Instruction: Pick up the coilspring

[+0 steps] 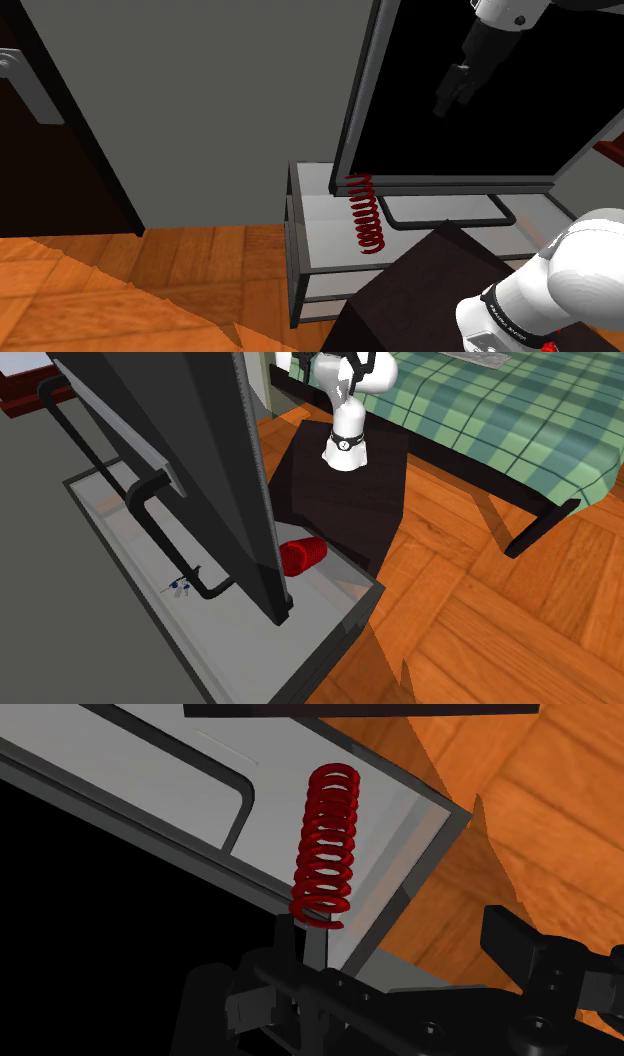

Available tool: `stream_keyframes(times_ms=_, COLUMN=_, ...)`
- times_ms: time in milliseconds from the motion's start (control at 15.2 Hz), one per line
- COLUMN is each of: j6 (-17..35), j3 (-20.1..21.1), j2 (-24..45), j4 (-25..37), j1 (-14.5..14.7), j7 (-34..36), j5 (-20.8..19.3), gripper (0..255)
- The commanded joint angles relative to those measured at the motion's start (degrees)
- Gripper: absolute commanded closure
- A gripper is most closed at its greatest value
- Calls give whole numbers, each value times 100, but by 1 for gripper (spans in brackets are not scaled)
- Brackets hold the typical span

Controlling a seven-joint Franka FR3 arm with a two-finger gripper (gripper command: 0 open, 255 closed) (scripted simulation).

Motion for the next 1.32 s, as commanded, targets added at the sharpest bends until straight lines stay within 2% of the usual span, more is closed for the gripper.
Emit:
stream_keyframes(times_ms=0, j6=0, j3=0, j2=0, j4=0, j1=0, j7=0, j5=0, gripper=0)
stream_keyframes(times_ms=462, j6=2238, j3=-605, j2=-327, j4=-1682, j1=-134, j7=-144, j5=150, gripper=0)
stream_keyframes(times_ms=858, j6=4470, j3=-1240, j2=157, j4=-2705, j1=-105, j7=-475, j5=415, gripper=0)
stream_keyframes(times_ms=1056, j6=5715, j3=-1717, j2=732, j4=-3010, j1=159, j7=-815, j5=732, gripper=0)
stream_keyframes(times_ms=1188, j6=6570, j3=-2213, j2=1217, j4=-3114, j1=589, j7=-1185, j5=1113, gripper=0)
stream_keyframes(times_ms=1254, j6=6997, j3=-2577, j2=1471, j4=-3132, j1=951, j7=-1439, j5=1382, gripper=0)
